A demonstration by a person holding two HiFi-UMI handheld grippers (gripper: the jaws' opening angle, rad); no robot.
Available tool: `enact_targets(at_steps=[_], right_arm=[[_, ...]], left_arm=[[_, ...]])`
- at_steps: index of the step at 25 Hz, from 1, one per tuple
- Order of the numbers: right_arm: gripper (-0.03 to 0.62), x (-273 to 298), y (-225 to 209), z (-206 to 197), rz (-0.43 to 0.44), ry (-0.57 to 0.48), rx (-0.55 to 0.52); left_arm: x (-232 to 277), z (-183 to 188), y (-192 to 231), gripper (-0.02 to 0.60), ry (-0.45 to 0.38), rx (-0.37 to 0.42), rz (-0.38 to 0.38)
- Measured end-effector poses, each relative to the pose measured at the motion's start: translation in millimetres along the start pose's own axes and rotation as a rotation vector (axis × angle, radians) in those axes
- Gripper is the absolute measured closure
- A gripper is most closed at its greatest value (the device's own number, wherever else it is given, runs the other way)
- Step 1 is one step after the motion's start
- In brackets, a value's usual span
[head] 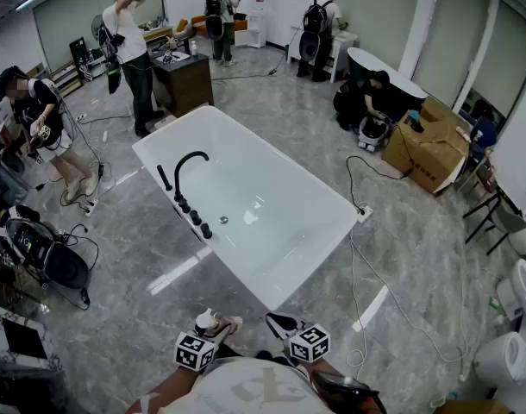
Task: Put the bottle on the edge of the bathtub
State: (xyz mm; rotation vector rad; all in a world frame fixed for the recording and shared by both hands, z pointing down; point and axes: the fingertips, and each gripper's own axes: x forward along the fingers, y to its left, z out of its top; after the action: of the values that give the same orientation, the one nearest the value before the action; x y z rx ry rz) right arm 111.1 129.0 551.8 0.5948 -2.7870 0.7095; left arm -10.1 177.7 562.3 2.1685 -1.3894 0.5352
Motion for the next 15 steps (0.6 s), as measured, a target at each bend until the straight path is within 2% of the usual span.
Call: enact_targets(at_steps=[4, 8, 15], right_arm=[[0.588, 5.0, 16.5, 11.0, 0.002, -0.027, 0.001], [0.588, 15.9, 34.5, 12.9, 0.027, -0.046, 0.049], [0.588, 40.7, 52.9, -7.7, 0.095, -0.017, 0.035]], left_arm=[[-24.4, 1.3, 9.5, 0.360, -0.010, 0.007, 0.020], [-50.6, 0.0, 27.4, 0.360, -0.036, -0.001, 0.055], [-70.2, -28.4, 40.4, 0.360, -0.082, -0.077, 0.126]])
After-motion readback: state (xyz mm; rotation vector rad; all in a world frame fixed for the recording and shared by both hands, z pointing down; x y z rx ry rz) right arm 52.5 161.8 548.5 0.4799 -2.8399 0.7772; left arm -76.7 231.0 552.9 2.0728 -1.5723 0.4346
